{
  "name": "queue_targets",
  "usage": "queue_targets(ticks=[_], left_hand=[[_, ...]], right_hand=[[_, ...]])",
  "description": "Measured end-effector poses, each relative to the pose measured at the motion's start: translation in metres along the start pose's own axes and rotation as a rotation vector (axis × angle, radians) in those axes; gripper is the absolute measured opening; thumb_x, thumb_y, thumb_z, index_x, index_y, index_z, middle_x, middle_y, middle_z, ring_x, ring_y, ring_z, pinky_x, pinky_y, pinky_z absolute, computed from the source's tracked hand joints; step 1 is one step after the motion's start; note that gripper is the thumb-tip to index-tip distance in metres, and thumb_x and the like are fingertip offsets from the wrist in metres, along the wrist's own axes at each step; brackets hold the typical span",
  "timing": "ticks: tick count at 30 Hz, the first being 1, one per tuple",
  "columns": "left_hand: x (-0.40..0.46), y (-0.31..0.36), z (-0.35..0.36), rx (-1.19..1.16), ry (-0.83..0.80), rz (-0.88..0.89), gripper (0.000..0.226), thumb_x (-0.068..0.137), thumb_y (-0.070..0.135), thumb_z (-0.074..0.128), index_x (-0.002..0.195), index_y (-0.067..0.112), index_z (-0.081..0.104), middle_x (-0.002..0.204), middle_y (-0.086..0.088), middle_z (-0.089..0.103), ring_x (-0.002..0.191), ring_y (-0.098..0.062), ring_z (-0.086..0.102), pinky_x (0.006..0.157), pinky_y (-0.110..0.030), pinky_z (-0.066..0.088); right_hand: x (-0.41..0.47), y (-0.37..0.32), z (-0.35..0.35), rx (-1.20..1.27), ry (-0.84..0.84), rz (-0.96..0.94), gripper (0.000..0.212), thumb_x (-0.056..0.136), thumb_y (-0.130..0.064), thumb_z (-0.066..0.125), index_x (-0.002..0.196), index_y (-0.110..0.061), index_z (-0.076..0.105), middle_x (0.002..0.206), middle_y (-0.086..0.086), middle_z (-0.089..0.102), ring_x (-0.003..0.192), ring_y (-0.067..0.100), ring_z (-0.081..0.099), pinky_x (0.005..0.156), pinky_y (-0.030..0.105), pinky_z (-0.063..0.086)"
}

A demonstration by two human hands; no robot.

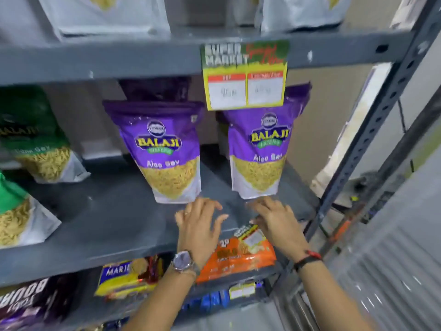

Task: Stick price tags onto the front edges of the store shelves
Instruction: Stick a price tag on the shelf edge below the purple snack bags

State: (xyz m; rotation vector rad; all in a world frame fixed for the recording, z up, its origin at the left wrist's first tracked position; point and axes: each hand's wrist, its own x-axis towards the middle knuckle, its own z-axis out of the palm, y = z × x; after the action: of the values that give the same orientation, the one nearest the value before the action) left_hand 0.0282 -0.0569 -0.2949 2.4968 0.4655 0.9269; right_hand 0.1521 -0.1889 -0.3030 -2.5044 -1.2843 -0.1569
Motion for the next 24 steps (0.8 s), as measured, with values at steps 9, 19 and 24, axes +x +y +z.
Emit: queue_targets(ticks=[9, 19, 24], left_hand=[[-0.024, -0.020, 0.075, 0.063, -0.324, -0.033, 0.028, 0.076, 0.023, 0.069, 0.101, 0.018, 0.057, 0.104, -0.008, 0.057, 0.096, -0.029, 0.046, 0.071, -0.034, 0.018], [-0.026, -0.011, 0.076, -0.137, -0.326, 0.083, 0.014, 0.084, -0.008, 0.052, 0.086, 0.004, 0.059, 0.087, -0.019, 0.058, 0.078, -0.032, 0.053, 0.068, -0.032, 0.035], [-0.028, -0.015, 0.079, -0.069, -0.367, 0.025, 0.018, 0.086, -0.007, 0.051, 0.098, 0.003, 0.059, 0.095, -0.020, 0.055, 0.083, -0.030, 0.055, 0.063, -0.026, 0.037]], right_hand=[[-0.014, 0.009, 0.016, -0.124, 0.023, -0.059, 0.032, 0.048, 0.008, 0.077, 0.073, -0.008, 0.065, 0.074, 0.012, 0.066, 0.066, 0.029, 0.062, 0.049, 0.026, 0.047], [-0.053, 0.020, 0.039, 0.592, 0.230, 0.179, 0.042, 0.075, 0.021, 0.052, 0.098, -0.011, 0.066, 0.084, 0.004, 0.061, 0.076, 0.010, 0.060, 0.067, 0.003, 0.041], [-0.044, 0.037, 0.061, 0.712, 0.213, 0.374, 0.025, 0.080, 0.009, 0.060, 0.097, -0.009, 0.058, 0.083, 0.004, 0.062, 0.073, 0.018, 0.064, 0.062, 0.000, 0.042]])
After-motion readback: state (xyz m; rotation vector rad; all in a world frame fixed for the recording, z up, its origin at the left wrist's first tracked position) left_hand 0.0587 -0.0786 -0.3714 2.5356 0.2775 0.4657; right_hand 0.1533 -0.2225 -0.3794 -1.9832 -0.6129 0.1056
